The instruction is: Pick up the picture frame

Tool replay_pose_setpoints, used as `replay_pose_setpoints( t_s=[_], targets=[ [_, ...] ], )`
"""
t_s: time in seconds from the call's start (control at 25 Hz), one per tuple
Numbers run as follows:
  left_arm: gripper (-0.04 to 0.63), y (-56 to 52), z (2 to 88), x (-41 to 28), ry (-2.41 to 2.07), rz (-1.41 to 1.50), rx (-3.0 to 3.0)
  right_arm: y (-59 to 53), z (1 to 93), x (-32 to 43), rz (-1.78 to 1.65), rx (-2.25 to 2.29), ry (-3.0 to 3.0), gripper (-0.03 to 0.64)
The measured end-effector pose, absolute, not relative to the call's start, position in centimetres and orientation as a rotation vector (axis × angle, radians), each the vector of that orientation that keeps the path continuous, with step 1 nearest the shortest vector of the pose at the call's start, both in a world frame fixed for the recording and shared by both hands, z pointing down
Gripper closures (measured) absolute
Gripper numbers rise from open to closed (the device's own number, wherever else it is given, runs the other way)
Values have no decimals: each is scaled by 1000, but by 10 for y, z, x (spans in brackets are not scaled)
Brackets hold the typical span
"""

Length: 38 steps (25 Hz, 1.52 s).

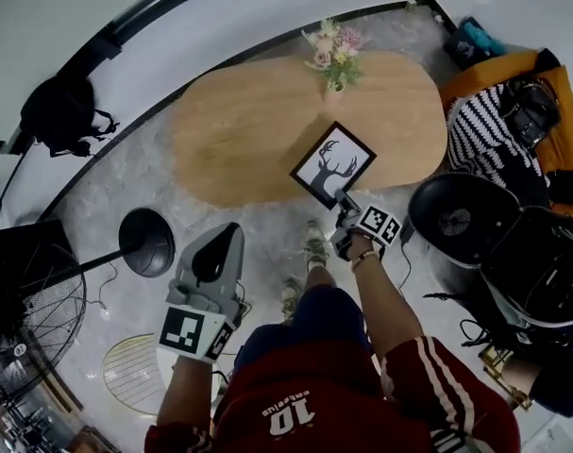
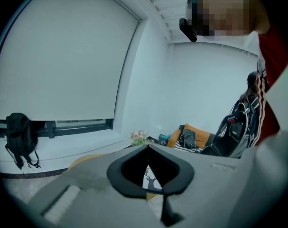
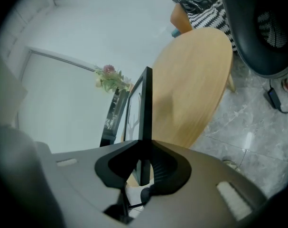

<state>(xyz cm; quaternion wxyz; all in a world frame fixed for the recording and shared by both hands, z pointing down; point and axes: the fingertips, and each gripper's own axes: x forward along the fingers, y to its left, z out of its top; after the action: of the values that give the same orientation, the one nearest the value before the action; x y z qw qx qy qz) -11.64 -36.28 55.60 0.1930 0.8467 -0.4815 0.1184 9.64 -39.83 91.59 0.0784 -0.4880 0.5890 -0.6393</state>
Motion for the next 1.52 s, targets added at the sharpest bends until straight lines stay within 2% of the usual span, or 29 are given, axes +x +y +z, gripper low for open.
replay_pose_setpoints(
  t_s=[0.56, 1.52],
  targets=[
    [592, -340, 481, -125, -1410, 300, 2511, -392, 734, 87, -1606, -1374, 2228, 548],
    [592, -242, 383, -162, -1441, 71, 2663, -273, 443, 33, -938, -1137, 2523, 548]
  ],
)
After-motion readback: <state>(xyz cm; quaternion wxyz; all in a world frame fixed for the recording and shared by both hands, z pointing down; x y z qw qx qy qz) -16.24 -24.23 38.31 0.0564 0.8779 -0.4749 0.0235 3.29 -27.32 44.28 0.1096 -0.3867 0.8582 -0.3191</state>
